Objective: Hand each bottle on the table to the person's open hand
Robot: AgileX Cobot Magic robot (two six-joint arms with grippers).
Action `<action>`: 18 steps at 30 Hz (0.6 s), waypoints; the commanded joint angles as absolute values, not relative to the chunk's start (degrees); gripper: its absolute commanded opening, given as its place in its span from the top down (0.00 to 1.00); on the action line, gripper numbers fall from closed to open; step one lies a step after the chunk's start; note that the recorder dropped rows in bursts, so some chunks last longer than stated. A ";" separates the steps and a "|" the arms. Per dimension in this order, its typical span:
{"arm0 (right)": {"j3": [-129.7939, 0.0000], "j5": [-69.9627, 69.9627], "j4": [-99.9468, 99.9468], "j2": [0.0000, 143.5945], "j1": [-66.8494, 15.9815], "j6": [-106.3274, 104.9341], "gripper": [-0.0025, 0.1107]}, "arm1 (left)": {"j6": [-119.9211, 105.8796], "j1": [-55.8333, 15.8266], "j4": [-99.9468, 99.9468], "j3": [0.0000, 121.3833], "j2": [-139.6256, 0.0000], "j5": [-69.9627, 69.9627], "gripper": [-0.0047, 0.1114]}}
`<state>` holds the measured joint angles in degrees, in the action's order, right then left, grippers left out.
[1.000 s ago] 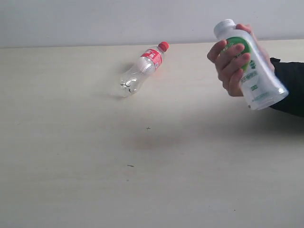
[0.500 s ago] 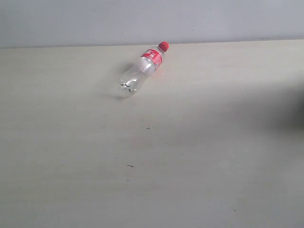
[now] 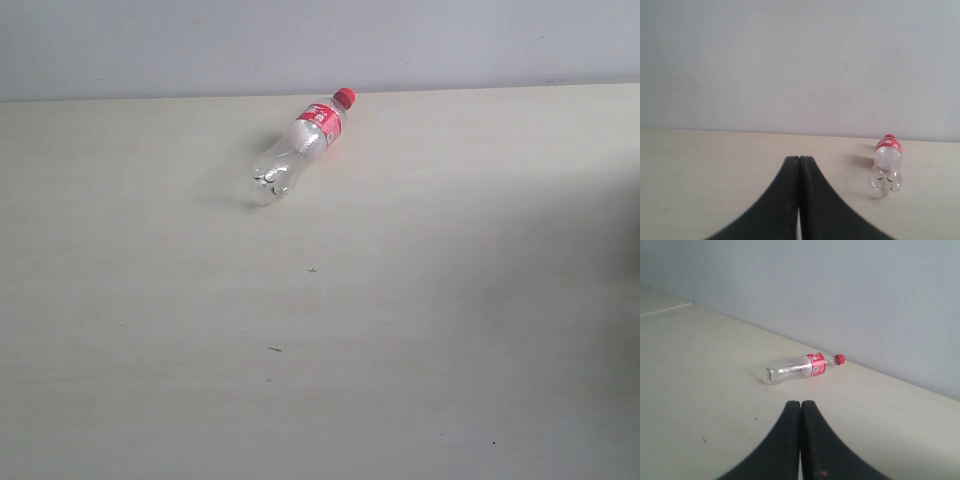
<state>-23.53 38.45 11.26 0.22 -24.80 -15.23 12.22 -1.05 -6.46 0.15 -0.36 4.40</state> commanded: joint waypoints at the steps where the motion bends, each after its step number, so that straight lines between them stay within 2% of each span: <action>1: -18.80 31.58 9.92 0.00 -24.99 -15.23 0.98 | 12.14 -1.09 -6.64 0.00 0.00 4.18 0.96; 6: -14.08 30.17 10.56 0.00 -24.99 -14.98 0.98 | 12.14 -1.09 -6.64 0.00 0.00 4.18 0.96; 14: -13.57 29.98 10.22 0.00 -24.99 -15.26 0.98 | 12.14 -1.09 -6.64 0.00 0.00 4.18 0.96; 18: -13.28 29.98 3.69 0.00 -24.99 -15.09 0.98 | 12.14 -1.09 -6.64 0.00 0.00 4.18 0.96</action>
